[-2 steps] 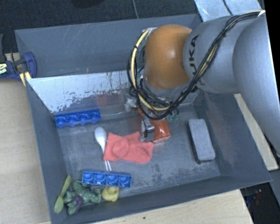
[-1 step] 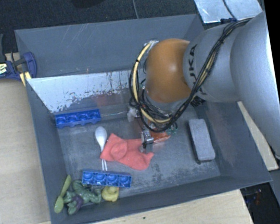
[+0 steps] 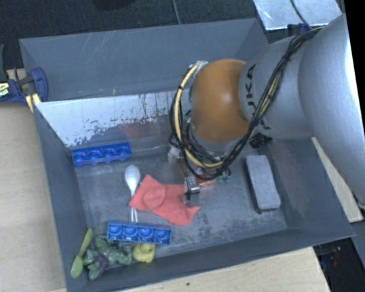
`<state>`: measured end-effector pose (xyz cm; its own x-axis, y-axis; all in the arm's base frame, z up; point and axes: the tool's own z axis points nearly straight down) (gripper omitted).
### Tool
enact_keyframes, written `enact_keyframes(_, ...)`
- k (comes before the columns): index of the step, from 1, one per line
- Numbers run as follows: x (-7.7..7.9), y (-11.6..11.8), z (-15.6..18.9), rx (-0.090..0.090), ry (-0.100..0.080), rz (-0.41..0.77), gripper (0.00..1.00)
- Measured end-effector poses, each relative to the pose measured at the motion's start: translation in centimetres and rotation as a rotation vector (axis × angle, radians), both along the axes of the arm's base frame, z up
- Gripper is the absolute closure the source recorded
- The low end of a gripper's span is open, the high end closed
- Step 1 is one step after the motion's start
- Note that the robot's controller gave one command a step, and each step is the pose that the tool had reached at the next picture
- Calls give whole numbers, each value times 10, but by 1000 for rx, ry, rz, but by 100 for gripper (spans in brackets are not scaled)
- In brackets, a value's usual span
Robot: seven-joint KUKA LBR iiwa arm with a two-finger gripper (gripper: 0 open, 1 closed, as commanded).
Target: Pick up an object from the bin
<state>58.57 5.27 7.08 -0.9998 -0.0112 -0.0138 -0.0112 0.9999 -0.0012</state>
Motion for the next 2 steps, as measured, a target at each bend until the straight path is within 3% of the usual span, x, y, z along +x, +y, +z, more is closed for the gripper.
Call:
enact_keyframes(1, -9, -5, 0, -1, -1, 97, 0)
enact_keyframes(2, -14, -10, 1, -4, -3, 299, 100)
